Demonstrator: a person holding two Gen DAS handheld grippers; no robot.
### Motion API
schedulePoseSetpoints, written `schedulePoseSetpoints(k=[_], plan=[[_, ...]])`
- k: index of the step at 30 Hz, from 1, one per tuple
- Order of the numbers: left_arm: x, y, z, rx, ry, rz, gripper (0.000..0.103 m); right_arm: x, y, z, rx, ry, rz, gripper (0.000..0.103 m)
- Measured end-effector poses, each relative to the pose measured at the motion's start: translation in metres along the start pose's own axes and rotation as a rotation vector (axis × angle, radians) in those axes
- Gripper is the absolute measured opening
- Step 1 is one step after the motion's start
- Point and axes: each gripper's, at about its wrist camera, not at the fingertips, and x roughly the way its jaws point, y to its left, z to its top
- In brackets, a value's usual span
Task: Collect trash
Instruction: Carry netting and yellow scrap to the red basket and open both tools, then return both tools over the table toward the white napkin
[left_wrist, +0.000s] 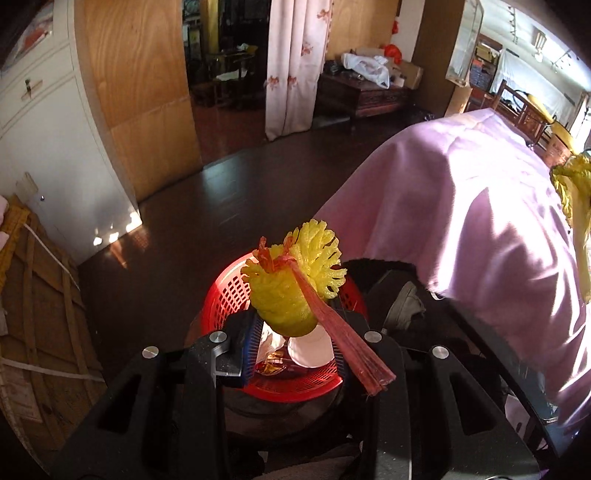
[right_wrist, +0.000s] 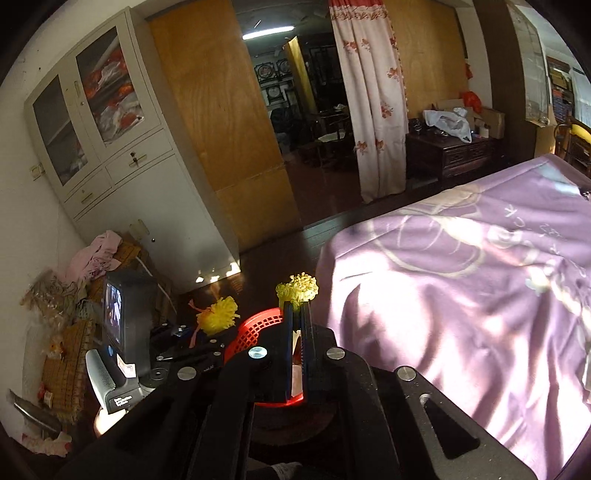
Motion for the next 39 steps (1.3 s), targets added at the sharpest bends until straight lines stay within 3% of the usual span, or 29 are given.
schedulePoseSetpoints(k=[3, 7, 11, 16, 23, 26, 28, 29, 39], plan=[[0.015, 0.009, -0.001, -0.014, 0.037, -0.012, 0.037, 0.024, 0.008, 0.004, -0.011, 0.040, 0.010, 0.004], [0.028, 0.030, -0.001, -0.069, 0.081, -0.051, 0.050, 0.048, 0.013, 0.005, -0.017, 0.085, 0.015, 0.004], [0.028, 0.047, -0.003, -0.122, 0.076, -0.059, 0.066, 0.064, 0.018, 0.002, -0.017, 0.121, 0.023, 0.004], [0.025, 0.059, -0.005, -0.157, 0.056, -0.032, 0.072, 0.083, 0.026, -0.002, -0.026, 0.165, 0.032, 0.004], [0.037, 0.070, 0.003, -0.185, 0.091, -0.025, 0.074, 0.110, 0.033, -0.008, -0.042, 0.220, 0.050, 0.004], [0.040, 0.073, 0.005, -0.193, 0.102, -0.018, 0.075, 0.124, 0.039, -0.007, -0.048, 0.240, 0.085, 0.010], [0.042, 0.076, 0.004, -0.200, 0.103, -0.014, 0.076, 0.128, 0.041, -0.006, -0.043, 0.247, 0.112, 0.042], [0.041, 0.077, 0.004, -0.203, 0.101, -0.011, 0.077, 0.128, 0.042, -0.007, -0.042, 0.237, 0.114, 0.045], [0.042, 0.071, 0.004, -0.187, 0.103, 0.001, 0.080, 0.110, 0.030, -0.011, -0.028, 0.196, 0.079, 0.045]])
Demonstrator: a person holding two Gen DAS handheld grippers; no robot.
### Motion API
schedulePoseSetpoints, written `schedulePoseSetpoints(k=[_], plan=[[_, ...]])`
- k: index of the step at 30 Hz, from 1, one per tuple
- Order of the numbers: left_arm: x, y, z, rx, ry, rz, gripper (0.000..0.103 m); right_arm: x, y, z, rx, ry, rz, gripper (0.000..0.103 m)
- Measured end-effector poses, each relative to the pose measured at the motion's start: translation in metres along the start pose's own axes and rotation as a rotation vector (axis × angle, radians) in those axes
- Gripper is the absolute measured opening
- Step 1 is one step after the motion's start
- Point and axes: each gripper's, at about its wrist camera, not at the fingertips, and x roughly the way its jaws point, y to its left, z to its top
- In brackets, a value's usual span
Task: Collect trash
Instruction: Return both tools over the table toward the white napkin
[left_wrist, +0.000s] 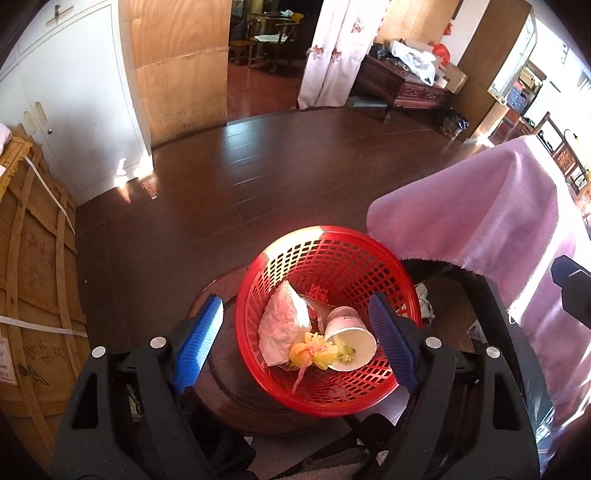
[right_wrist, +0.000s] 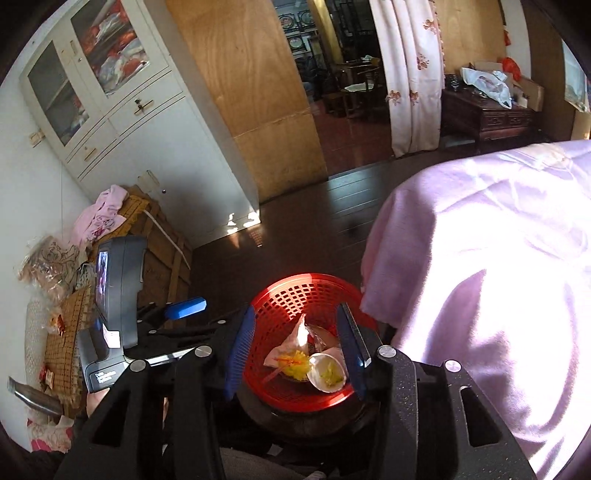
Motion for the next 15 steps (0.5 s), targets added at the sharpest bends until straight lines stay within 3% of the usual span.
schedulePoseSetpoints(k=[15], plan=[[-0.023, -0.044, -0.009, 0.106, -0.040, 0.007, 0.082, -0.043, -0.017, -0.013, 0.038, -0.092, -0.037, 0.051]])
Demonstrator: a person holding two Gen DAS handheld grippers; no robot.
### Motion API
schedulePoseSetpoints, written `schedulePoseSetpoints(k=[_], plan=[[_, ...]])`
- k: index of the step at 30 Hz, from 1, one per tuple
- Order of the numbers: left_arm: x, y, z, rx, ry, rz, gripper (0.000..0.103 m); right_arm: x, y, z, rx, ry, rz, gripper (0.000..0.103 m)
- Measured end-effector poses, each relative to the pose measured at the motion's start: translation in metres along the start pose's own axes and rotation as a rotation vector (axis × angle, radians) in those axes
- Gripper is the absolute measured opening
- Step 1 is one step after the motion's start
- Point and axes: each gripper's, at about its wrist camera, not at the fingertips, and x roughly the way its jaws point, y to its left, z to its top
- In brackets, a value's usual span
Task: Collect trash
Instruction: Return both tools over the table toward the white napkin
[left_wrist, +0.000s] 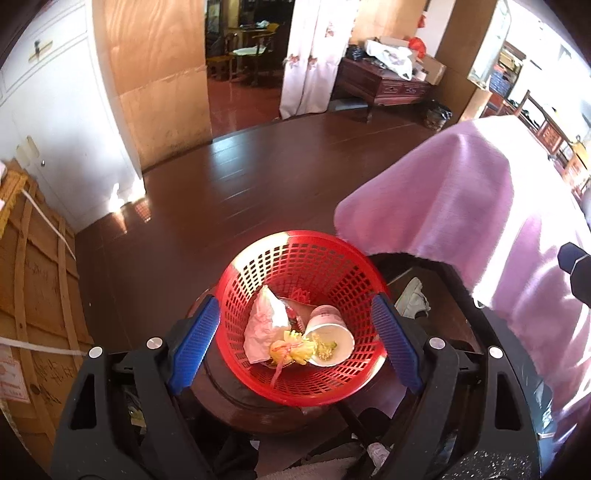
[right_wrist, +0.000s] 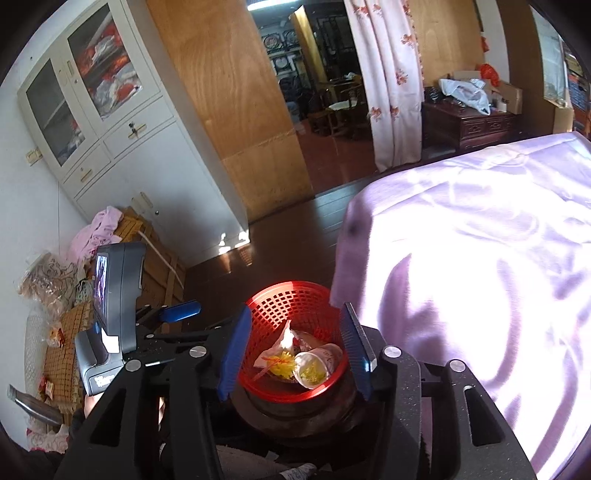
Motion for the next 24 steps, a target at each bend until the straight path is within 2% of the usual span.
schedulePoseSetpoints(k=[6, 10, 17, 24], plan=[[-0.016, -0.022, -0.001, 0.052, -0.035, 0.015, 0.083, -0.021, -0.007, -0.008, 0.006, -0.033, -0.018, 0.060], [-0.028, -0.039, -0.002, 0.092, -0.061, 0.026, 0.085, -0.035, -0.011, -0.016, 0.000, -0.045, -0.047, 0.076], [-0.046, -0.072, -0.009, 0.178, -0.115, 0.057, 0.089, -0.058, -0.024, -0.034, -0.010, -0.036, -0.131, 0.081], [-0.070, -0.101, -0.018, 0.257, -0.197, 0.096, 0.091, -0.087, -0.036, -0.047, 0.010, -0.075, -0.175, 0.088]])
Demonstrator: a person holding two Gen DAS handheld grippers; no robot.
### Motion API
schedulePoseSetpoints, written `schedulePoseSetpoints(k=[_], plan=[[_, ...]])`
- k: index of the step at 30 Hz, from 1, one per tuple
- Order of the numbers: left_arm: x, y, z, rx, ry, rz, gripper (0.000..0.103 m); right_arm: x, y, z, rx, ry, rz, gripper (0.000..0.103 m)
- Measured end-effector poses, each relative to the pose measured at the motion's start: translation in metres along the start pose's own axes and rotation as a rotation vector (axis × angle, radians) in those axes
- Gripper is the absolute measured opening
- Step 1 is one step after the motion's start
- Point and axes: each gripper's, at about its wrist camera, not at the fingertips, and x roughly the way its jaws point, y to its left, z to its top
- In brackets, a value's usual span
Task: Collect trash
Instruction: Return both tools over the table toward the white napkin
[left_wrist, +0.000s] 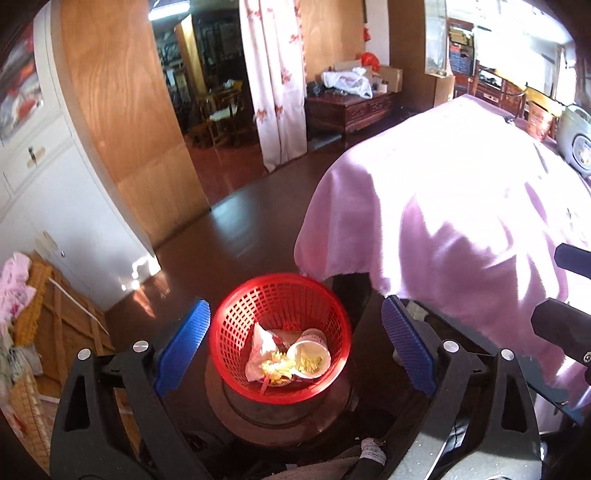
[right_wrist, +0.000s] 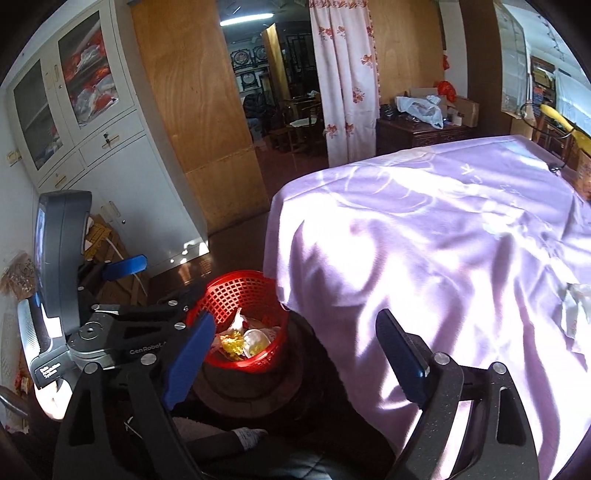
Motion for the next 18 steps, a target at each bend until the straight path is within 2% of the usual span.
schedulePoseSetpoints(k=[8, 14, 18], plan=[[-0.031, -0.033, 0.004, 0.069, -0.105, 0.045, 0.095, -0.036, -0.020, -0.013, 0.030, -0.065, -0.067, 0.094], [-0.053, -0.064, 0.008, 0.148, -0.198, 0.070, 0.096, -0.067, -0.046, -0.025, 0.099, -0.126, -0.122, 0.096], [-0.065, -0.087, 0.011, 0.195, -0.241, 0.034, 0.096, -0.089, -0.069, -0.035, 0.153, -0.171, -0.163, 0.097]])
